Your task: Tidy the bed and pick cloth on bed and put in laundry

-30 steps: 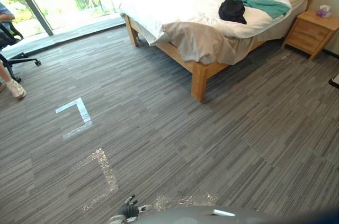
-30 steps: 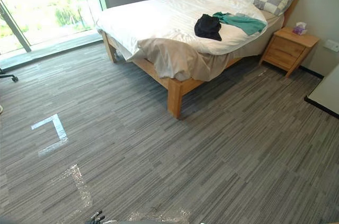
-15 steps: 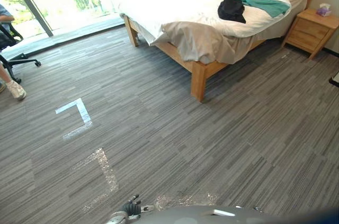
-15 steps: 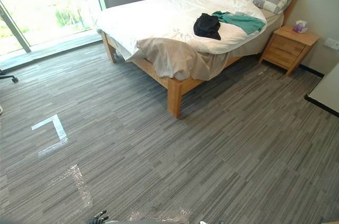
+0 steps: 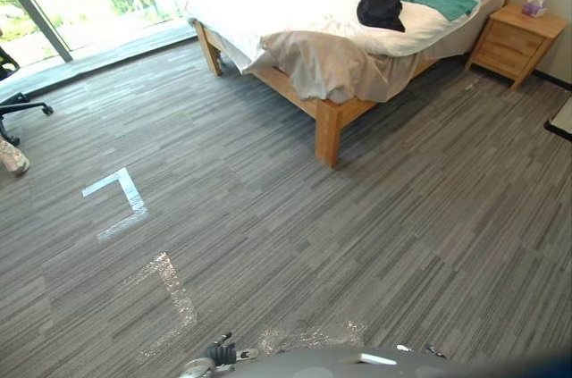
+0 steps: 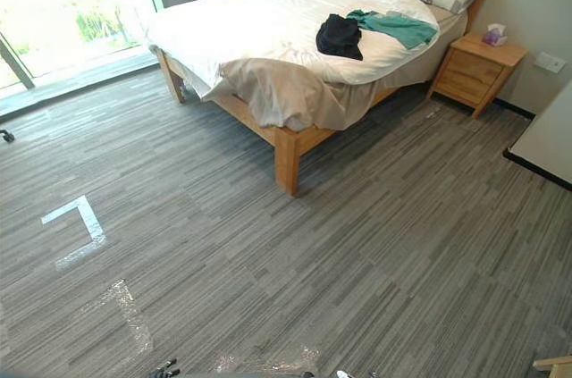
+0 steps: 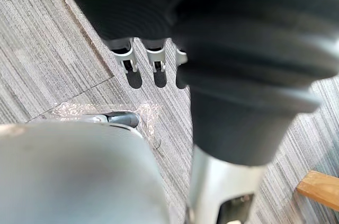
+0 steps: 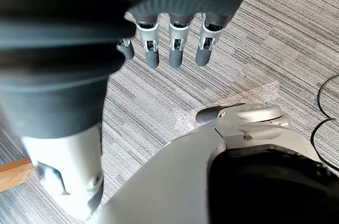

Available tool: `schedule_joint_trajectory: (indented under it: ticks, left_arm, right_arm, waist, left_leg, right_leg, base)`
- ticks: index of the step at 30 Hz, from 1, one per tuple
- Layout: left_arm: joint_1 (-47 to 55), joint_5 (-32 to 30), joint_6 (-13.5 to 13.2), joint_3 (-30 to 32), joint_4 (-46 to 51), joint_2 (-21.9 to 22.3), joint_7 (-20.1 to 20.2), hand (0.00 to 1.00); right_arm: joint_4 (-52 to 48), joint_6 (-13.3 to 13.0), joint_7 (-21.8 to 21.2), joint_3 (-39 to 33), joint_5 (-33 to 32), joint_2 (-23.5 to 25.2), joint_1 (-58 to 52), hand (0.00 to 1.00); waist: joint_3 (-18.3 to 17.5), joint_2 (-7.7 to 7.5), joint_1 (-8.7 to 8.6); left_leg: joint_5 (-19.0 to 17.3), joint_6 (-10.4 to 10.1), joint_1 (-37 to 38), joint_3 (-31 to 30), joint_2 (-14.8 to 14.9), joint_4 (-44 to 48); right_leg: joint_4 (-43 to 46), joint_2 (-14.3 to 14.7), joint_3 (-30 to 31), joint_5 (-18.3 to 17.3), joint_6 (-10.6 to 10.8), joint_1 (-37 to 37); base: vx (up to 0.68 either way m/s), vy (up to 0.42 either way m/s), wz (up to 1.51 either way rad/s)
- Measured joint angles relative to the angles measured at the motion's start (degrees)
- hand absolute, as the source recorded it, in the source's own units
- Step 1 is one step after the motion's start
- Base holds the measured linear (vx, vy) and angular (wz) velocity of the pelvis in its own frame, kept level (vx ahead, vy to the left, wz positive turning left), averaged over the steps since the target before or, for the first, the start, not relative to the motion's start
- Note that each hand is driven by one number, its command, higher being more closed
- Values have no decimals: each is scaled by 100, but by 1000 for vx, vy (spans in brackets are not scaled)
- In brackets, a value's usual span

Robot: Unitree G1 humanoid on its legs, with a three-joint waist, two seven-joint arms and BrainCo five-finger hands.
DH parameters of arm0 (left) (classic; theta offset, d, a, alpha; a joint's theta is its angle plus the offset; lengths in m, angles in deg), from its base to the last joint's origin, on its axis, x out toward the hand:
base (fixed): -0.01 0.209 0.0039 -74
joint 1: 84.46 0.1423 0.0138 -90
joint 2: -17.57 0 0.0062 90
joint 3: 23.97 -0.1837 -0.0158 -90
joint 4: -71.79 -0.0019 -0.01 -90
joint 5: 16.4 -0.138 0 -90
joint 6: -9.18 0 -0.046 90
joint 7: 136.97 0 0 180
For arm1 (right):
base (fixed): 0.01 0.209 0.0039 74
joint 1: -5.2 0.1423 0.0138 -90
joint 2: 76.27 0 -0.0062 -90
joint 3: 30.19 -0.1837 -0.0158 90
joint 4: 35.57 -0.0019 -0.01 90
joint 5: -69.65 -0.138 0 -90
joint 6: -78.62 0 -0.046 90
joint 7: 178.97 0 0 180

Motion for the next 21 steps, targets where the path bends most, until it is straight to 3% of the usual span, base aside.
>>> schedule_joint_trajectory:
  ticks: [12,15,17,21]
  left_arm:
    - [-5,-52,76,7,19,4,-162,0]
    - [-16,-53,95,7,38,-4,-221,0]
    - [-51,-54,101,1,92,-35,-282,0]
    - [-91,-84,102,4,107,-151,-338,0]
  right_arm:
    - [-55,6,-1,-4,-215,7,-28,0]
    - [-217,14,24,-5,-339,27,-43,0]
    - [-282,22,90,-96,-513,91,-57,0]
    - [-356,77,222,-300,-927,294,-51,0]
  waist:
    - [23,-42,1]
    - [50,-68,2]
    - [202,-129,-18]
    - [477,-210,-37]
  left_leg:
    - [-40,-4,-33,111,4,0]
    - [-62,27,-120,266,8,6]
    - [-132,132,-85,458,-33,8]
    - [-220,197,195,592,-76,11]
  right_leg:
    - [56,-1,66,-21,36,-93]
    - [818,-34,143,-374,76,-549]
    - [1975,-178,54,-695,437,-1098]
    - [3617,-436,-289,-694,477,-1737]
  base:
    - [-42,-16,-3]
    - [5,4,-10]
    - [4,12,-18]
    - [-13,37,-15]
